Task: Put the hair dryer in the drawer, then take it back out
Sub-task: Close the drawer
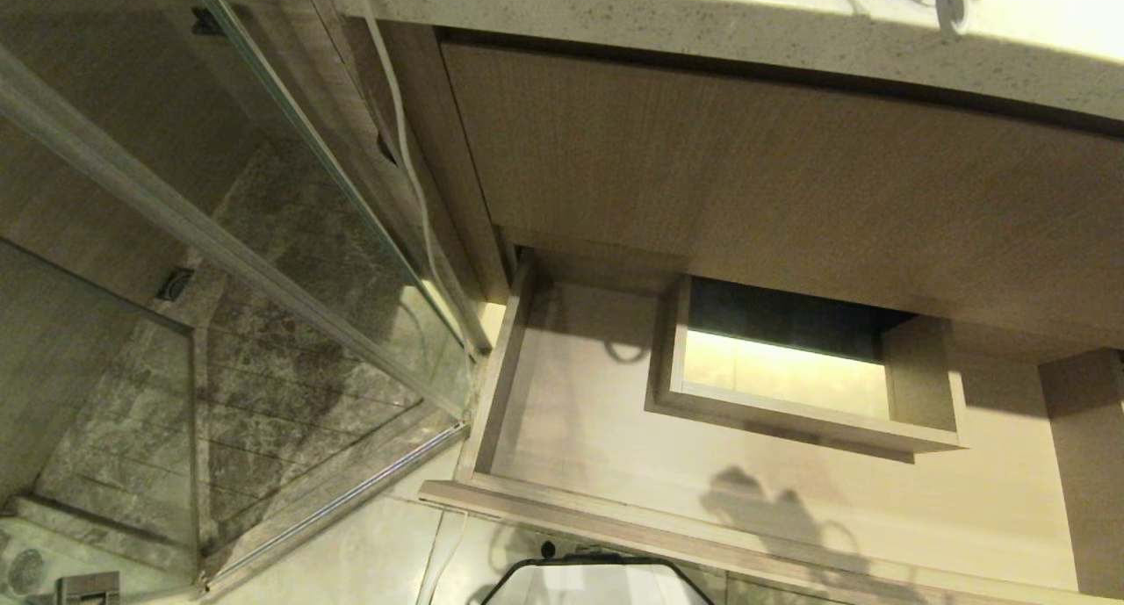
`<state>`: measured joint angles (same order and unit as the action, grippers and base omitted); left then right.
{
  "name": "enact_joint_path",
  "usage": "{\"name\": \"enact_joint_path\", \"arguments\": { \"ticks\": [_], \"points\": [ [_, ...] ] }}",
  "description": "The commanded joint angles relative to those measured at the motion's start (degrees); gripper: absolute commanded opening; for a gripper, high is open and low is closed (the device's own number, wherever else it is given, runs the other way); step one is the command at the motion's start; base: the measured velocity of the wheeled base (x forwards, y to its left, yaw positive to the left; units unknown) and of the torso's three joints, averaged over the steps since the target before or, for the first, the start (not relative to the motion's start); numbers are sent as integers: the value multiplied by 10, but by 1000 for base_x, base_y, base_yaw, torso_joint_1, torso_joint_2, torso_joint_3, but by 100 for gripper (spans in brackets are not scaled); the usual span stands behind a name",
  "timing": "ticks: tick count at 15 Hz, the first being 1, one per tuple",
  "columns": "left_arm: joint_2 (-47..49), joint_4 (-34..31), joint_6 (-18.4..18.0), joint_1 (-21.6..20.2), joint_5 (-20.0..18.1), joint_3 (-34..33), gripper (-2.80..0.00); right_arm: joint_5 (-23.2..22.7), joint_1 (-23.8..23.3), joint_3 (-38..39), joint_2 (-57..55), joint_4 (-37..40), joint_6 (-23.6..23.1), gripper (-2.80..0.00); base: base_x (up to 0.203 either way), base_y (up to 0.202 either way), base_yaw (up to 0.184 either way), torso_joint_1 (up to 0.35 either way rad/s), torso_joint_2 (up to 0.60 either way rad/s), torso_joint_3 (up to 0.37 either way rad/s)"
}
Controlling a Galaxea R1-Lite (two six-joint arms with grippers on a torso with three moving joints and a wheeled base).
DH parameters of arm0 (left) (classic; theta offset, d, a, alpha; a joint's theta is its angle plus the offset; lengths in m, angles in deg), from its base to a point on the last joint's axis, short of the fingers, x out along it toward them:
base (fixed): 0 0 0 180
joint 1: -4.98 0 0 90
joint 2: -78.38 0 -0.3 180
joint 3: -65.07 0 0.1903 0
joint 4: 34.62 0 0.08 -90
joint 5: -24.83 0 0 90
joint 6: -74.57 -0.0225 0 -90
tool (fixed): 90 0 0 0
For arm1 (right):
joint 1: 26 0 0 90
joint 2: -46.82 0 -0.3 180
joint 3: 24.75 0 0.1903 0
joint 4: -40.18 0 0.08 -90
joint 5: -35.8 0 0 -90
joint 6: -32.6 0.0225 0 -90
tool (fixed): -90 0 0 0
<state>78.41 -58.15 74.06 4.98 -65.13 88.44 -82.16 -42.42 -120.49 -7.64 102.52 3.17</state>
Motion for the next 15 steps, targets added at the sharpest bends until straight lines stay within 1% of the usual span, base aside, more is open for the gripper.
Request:
{"name": "enact_joint_path", "arguments": {
  "ticks": [1, 7, 9, 15],
  "points": [
    [0, 0, 0, 0, 0, 0, -280, -2, 0, 1, 2, 2, -2, -280, 0, 0, 0, -301, 512, 202],
    [0, 0, 0, 0, 0, 0, -280, -2, 0, 7, 14, 3, -2, -280, 0, 0, 0, -289, 460, 169],
    [0, 0, 0, 0, 0, 0, -280, -2, 0, 7, 13, 3, -2, -280, 0, 0, 0, -70, 156, 35],
    [0, 0, 0, 0, 0, 0, -280, -3, 0, 12, 13, 3, -3, -280, 0, 0, 0, 14, 33, 77]
  ]
}}
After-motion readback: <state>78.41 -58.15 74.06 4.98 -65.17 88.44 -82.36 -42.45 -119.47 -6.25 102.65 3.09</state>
